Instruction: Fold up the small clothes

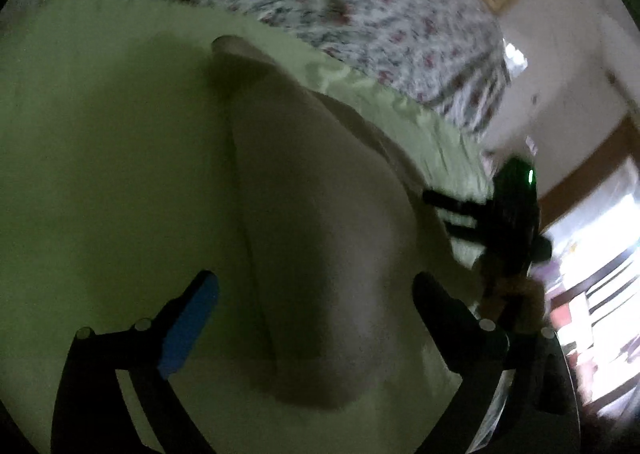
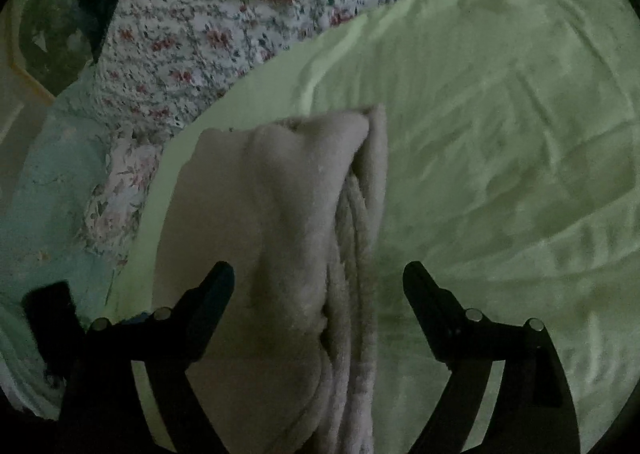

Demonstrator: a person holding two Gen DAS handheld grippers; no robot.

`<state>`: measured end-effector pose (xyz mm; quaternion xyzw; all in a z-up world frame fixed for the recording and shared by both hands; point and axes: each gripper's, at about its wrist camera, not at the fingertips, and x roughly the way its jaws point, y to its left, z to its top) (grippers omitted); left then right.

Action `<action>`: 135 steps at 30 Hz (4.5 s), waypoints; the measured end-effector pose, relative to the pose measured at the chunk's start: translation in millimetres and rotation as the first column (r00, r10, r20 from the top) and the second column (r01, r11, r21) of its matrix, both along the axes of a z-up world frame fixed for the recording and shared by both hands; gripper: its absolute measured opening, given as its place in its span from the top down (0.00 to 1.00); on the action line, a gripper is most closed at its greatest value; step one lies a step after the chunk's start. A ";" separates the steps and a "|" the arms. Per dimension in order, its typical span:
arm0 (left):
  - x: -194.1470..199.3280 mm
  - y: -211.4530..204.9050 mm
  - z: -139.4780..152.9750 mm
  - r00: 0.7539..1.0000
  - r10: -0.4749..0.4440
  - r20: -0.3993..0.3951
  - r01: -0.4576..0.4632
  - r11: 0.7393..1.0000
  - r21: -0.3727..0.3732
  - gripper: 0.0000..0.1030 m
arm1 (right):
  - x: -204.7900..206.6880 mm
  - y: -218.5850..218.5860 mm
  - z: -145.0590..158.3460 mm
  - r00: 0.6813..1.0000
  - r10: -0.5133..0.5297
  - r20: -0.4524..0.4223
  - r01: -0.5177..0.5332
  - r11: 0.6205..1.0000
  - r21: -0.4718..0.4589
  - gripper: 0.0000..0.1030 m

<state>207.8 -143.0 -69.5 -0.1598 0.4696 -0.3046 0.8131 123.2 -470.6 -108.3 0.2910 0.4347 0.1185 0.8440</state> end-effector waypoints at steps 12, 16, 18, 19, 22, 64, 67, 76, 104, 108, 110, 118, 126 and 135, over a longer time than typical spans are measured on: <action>60.6 -31.7 -44.8 0.991 -0.076 -0.111 0.070 0.996 -0.051 0.38 | 29.9 24.1 -25.8 0.994 0.083 -0.068 -0.077 0.993 0.089 0.54; 46.8 -17.4 -30.0 0.994 -0.076 -0.080 0.071 0.995 -0.064 0.54 | 17.8 35.4 -8.3 0.998 0.060 -0.022 -0.058 0.994 0.093 0.64; 32.8 2.6 -16.6 0.996 -0.062 -0.058 0.058 0.996 -0.064 0.54 | 11.1 45.5 4.7 0.998 0.059 0.015 -0.060 0.992 0.110 0.65; 26.0 13.1 -10.1 0.998 -0.053 -0.044 0.050 0.997 -0.059 0.54 | 8.1 53.5 10.8 0.997 0.070 0.032 -0.073 0.990 0.121 0.66; 1.5 51.4 10.1 1.000 -0.029 -0.001 0.029 0.999 -0.032 0.54 | 2.6 87.3 24.1 0.990 0.121 0.080 -0.130 0.983 0.131 0.66; 80.5 141.0 -24.3 0.963 0.262 0.056 -0.267 0.927 0.262 0.42 | 66.8 154.8 6.2 0.991 0.120 0.055 -0.116 0.991 -0.071 0.90; 89.8 141.0 -22.5 0.954 0.285 0.097 -0.301 0.892 0.337 0.45 | 64.7 147.8 6.6 0.995 0.081 0.060 -0.078 0.996 -0.046 0.75; 23.6 166.9 13.3 0.949 0.276 0.155 -0.309 0.910 0.277 0.50 | 2.9 139.8 43.3 0.993 0.046 0.107 -0.042 0.998 -0.043 0.70; -178.6 130.1 34.5 0.978 -0.027 0.208 0.019 0.999 0.043 0.47 | -129.5 206.0 46.7 0.979 0.135 0.151 -0.133 0.991 -0.027 0.60; -169.9 116.9 15.4 0.983 -0.062 0.172 0.048 0.995 0.082 0.47 | -117.7 209.5 14.4 0.989 0.143 0.022 -0.140 0.984 -0.109 0.60; -163.7 115.6 -1.1 0.990 -0.058 0.129 0.046 0.994 0.097 0.47 | -114.1 197.7 2.3 0.996 0.087 -0.015 -0.088 0.984 -0.155 0.68; -160.0 119.5 -37.7 0.997 -0.040 0.067 0.033 0.995 0.090 0.48 | -114.3 185.1 -1.2 0.998 0.057 -0.024 -0.060 0.984 -0.171 0.78; -153.8 117.5 -31.8 0.997 -0.047 0.061 0.041 0.994 0.101 0.47 | -115.9 189.2 1.1 0.998 0.062 -0.021 -0.065 0.978 -0.199 0.75; -145.5 134.7 10.2 0.992 0.006 0.129 -0.018 0.996 0.090 0.44 | -117.5 191.9 38.3 0.997 0.057 0.056 -0.045 0.980 -0.196 0.74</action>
